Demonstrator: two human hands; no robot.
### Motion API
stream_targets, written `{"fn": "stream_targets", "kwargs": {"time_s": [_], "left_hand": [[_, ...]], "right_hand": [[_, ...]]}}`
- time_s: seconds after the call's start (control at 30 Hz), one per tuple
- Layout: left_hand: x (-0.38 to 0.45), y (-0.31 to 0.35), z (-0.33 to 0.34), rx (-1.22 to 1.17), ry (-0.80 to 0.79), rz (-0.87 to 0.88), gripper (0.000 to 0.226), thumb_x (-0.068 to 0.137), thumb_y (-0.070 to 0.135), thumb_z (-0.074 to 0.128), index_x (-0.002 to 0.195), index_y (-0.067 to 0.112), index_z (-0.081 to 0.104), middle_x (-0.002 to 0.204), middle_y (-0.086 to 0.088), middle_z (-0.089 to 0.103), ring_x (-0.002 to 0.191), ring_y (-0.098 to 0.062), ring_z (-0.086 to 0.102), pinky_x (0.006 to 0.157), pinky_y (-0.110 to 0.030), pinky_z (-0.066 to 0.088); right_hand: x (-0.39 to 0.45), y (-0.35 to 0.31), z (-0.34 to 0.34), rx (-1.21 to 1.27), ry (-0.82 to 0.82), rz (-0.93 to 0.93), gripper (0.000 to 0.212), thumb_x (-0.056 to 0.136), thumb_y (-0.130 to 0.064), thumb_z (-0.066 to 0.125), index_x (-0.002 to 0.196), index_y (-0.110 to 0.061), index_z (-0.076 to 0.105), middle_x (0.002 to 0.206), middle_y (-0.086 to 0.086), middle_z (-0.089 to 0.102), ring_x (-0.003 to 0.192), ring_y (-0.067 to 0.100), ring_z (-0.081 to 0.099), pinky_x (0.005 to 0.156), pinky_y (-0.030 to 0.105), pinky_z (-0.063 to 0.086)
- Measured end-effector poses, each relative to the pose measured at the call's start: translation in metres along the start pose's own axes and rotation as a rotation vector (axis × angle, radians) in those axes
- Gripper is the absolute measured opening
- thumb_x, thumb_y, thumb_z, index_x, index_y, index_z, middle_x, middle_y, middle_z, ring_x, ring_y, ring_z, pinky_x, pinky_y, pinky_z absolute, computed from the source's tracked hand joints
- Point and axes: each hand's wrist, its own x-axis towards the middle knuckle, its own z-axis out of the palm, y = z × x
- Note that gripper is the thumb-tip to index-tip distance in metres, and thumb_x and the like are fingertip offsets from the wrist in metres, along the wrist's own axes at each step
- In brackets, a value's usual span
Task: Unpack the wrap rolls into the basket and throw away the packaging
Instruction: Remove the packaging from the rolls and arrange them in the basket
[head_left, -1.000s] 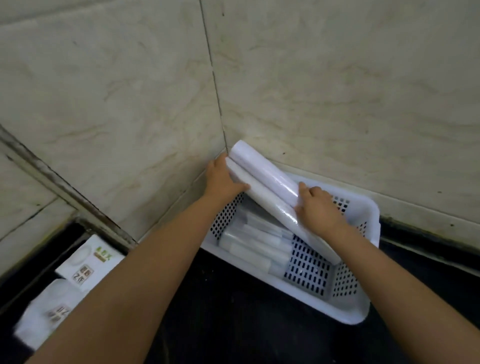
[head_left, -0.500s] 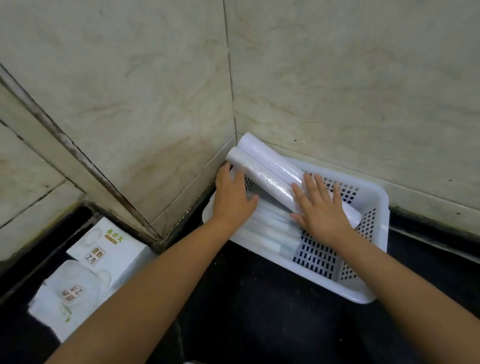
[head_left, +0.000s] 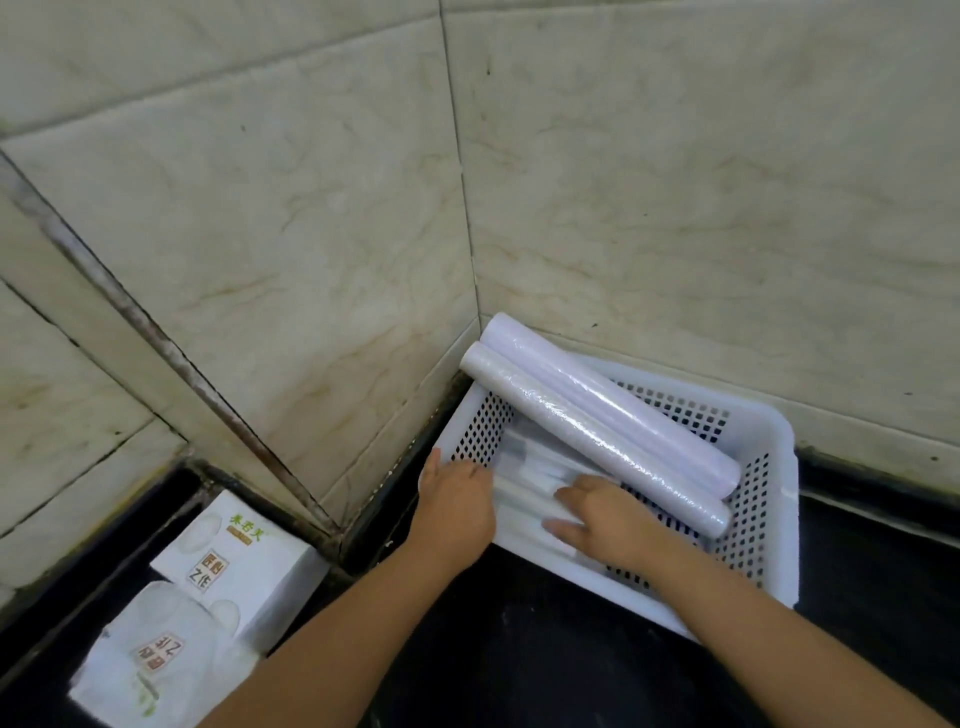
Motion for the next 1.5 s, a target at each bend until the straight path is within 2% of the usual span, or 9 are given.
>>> {"fn": "stream_targets", "kwargs": {"time_s": [0.1, 0.43, 0.63, 0.8, 0.93, 1.03, 1.17, 1.3, 1.5], "left_hand": [[-0.003, -0.001, 0.001, 0.013, -0.046, -0.009, 0.035, 0.091, 0.013, 0.038, 0.124, 0.013, 0.051, 0.128, -0.002, 0.053, 0.120, -0.017, 0.047, 0.119, -0.039, -0.005], [0.009, 0.002, -0.004, -0.086, -0.036, -0.037, 0.034, 0.095, 0.017, 0.032, 0.116, 0.013, 0.058, 0.120, -0.003, 0.061, 0.113, -0.017, 0.053, 0.119, -0.036, -0.002], [0.018, 0.008, -0.012, -0.031, -0.096, -0.052, 0.029, 0.090, 0.019, 0.038, 0.100, 0.011, 0.063, 0.108, -0.004, 0.066, 0.105, -0.020, 0.057, 0.118, -0.042, -0.004], [0.017, 0.009, -0.013, -0.038, -0.055, -0.054, 0.029, 0.092, 0.018, 0.036, 0.098, 0.011, 0.064, 0.107, -0.004, 0.065, 0.104, -0.020, 0.057, 0.118, -0.042, -0.004], [0.017, 0.009, -0.011, -0.035, -0.039, -0.039, 0.032, 0.094, 0.018, 0.033, 0.098, 0.011, 0.064, 0.108, -0.003, 0.064, 0.104, -0.019, 0.056, 0.118, -0.043, -0.001], [0.016, 0.009, -0.012, -0.028, -0.030, -0.030, 0.029, 0.092, 0.017, 0.036, 0.100, 0.011, 0.063, 0.110, -0.003, 0.063, 0.106, -0.019, 0.054, 0.118, -0.043, 0.001], [0.029, 0.009, -0.020, -0.003, -0.041, 0.049, 0.025, 0.088, 0.011, 0.043, 0.105, 0.004, 0.060, 0.114, -0.009, 0.059, 0.110, -0.023, 0.052, 0.111, -0.033, 0.023], [0.053, 0.027, -0.014, -0.059, -0.213, 0.240, 0.053, 0.085, 0.008, 0.055, 0.135, 0.004, 0.038, 0.138, -0.015, 0.040, 0.124, -0.030, 0.042, 0.103, -0.036, 0.039], [0.079, 0.045, -0.010, 0.089, -0.470, 0.300, 0.087, 0.073, 0.026, 0.073, 0.144, 0.025, 0.022, 0.153, -0.007, 0.025, 0.139, -0.032, 0.022, 0.117, -0.046, 0.021]], "right_hand": [[0.000, 0.001, 0.008, -0.011, 0.088, -0.044, 0.043, 0.094, -0.037, 0.038, 0.106, -0.002, 0.059, 0.107, 0.015, 0.056, 0.099, 0.023, 0.051, 0.090, 0.029, 0.041], [0.003, 0.013, 0.001, 0.140, -0.123, 0.025, 0.072, 0.081, -0.028, 0.064, 0.141, -0.015, 0.026, 0.146, 0.007, 0.036, 0.130, 0.020, 0.038, 0.110, 0.029, 0.031], [0.006, 0.005, -0.001, -0.173, 0.041, -0.098, 0.040, 0.078, -0.032, 0.061, 0.107, -0.005, 0.058, 0.117, 0.010, 0.048, 0.111, 0.022, 0.040, 0.089, 0.030, 0.037], [0.007, 0.001, -0.004, -0.095, -0.057, 0.010, 0.041, 0.079, -0.037, 0.060, 0.105, -0.005, 0.055, 0.112, 0.011, 0.051, 0.105, 0.023, 0.050, 0.084, 0.030, 0.043], [0.005, -0.005, -0.007, -0.066, -0.128, 0.040, 0.039, 0.080, -0.037, 0.056, 0.054, -0.018, 0.033, 0.068, -0.003, 0.038, 0.077, 0.020, 0.048, 0.063, 0.028, 0.036], [0.004, -0.008, -0.007, 0.015, -0.175, 0.055, 0.040, 0.083, -0.018, 0.051, 0.052, -0.019, 0.026, 0.059, -0.005, 0.032, 0.054, 0.010, 0.034, 0.048, 0.024, 0.029], [-0.015, -0.001, -0.030, 0.091, -0.119, 0.111, 0.033, 0.083, -0.011, 0.050, 0.054, -0.016, 0.034, 0.061, -0.005, 0.036, 0.061, 0.014, 0.041, 0.047, 0.020, 0.025], [-0.049, 0.025, -0.054, 0.253, -0.098, 0.197, 0.017, 0.084, -0.014, 0.054, 0.098, -0.015, 0.063, 0.083, -0.007, 0.060, 0.058, 0.000, 0.045, 0.045, 0.011, 0.032], [-0.064, 0.046, -0.059, 0.377, -0.073, 0.291, 0.022, 0.084, -0.017, 0.058, 0.065, -0.018, 0.048, 0.062, -0.009, 0.046, 0.055, 0.002, 0.043, 0.050, 0.014, 0.031]]}}
